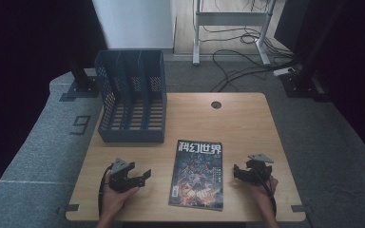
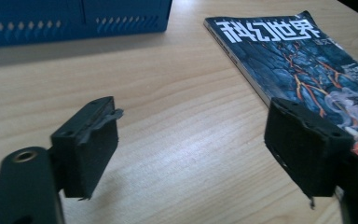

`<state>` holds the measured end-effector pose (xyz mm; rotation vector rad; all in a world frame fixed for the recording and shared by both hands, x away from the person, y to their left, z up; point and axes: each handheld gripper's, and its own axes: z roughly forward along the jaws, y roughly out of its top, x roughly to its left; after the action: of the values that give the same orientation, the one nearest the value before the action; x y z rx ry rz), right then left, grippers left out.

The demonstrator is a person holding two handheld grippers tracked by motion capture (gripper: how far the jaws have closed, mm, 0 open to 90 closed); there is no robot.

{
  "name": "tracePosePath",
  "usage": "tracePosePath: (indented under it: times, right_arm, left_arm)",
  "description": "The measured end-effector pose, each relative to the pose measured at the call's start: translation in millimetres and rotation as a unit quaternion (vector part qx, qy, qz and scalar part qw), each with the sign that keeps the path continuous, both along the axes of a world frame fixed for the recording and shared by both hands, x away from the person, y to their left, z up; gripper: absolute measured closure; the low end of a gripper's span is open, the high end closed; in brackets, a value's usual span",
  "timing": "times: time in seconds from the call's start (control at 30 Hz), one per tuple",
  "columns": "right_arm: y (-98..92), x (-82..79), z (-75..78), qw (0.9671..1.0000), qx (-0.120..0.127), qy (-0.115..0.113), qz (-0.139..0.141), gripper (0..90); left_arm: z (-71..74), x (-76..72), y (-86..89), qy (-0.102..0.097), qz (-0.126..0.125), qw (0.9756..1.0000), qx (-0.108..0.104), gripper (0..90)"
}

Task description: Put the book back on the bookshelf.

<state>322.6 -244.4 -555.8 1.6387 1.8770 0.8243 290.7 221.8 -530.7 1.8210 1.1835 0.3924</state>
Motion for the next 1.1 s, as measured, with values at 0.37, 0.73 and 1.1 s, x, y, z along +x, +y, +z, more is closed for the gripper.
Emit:
tracePosePath:
  times: [0.37,0.73,1.1]
  right_arm:
    - [-0.4,-5.1,0.3,1.0000,0.001,-0.006,-0.003,12.0]
    - [-0.2,-4.4,0.8,1.0000,0.002,-0.003,-0.002,12.2]
    - [-2.0,-4.7,4.8,0.9996,0.026,-0.003,0.006,13.7]
  left_arm:
    - [3.9,6.2,5.3,0.038,0.002,0.9987,-0.035,28.8]
    - [1.1,6.1,3.0,0.037,-0.010,0.9993,-0.002,28.6]
    - [-0.1,5.9,1.3,0.038,-0.010,0.9992,-0.011,28.7]
